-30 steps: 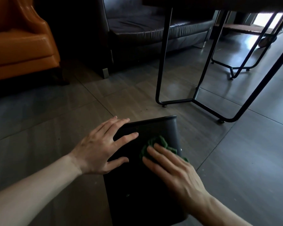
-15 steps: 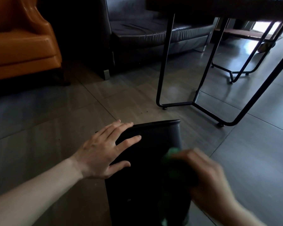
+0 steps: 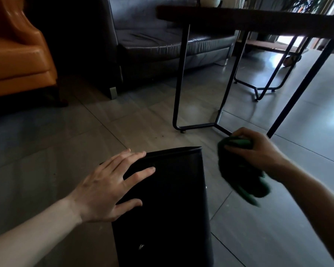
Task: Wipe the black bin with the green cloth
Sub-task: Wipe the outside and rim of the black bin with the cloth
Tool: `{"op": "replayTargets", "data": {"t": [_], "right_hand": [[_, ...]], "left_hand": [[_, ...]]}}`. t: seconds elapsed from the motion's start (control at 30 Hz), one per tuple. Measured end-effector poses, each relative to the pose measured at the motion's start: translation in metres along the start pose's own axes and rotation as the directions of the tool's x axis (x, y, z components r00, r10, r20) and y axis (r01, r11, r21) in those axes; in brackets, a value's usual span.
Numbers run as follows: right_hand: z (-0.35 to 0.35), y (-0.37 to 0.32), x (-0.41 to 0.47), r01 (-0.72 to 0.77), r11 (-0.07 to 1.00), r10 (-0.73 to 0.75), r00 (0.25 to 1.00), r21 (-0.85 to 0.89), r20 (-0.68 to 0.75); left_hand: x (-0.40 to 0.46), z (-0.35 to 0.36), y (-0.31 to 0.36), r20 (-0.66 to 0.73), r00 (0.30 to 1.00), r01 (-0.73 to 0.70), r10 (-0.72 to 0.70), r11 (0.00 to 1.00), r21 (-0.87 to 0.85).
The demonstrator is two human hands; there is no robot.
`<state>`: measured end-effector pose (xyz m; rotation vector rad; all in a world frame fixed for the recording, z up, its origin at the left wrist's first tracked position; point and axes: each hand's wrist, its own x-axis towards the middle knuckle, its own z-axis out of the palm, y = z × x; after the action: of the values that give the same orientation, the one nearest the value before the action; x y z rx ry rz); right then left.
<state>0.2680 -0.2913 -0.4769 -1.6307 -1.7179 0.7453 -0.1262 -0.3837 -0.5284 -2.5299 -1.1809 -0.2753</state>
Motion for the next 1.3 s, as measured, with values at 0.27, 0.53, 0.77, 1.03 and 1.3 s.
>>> {"op": "replayTargets", "data": {"t": [0.27,0.53,0.77,1.03,1.3], "right_hand": [[0.035,-0.011,0.004,0.436,0.887,-0.340,0.839,-0.151,0.426],[0.021,-0.018,-0.006,0.604,0.739,-0.445,0.770,-0.299,0.456],[0.017,-0.056,-0.043,0.661,0.657,-0.498,0.742,-0.362,0.449],[0.035,-0.122,-0.077,0.672,0.566,-0.450,0.738,-0.479,0.504],[0.057,-0.151,-0.087,0.535,0.658,-0.415,0.845,-0.530,0.338]], "left_hand": [[0.000,0.003,0.001,-0.059,0.998,-0.035,0.034,0.999,-0.019],[0.002,0.002,-0.004,-0.041,0.997,-0.072,0.069,0.995,-0.069],[0.020,-0.014,0.006,-0.116,0.992,-0.068,0.051,0.987,-0.147],[0.058,-0.036,0.063,-0.238,0.966,0.022,-0.100,0.950,-0.312],[0.045,-0.035,0.048,-0.257,0.961,0.015,-0.105,0.944,-0.330]]}}
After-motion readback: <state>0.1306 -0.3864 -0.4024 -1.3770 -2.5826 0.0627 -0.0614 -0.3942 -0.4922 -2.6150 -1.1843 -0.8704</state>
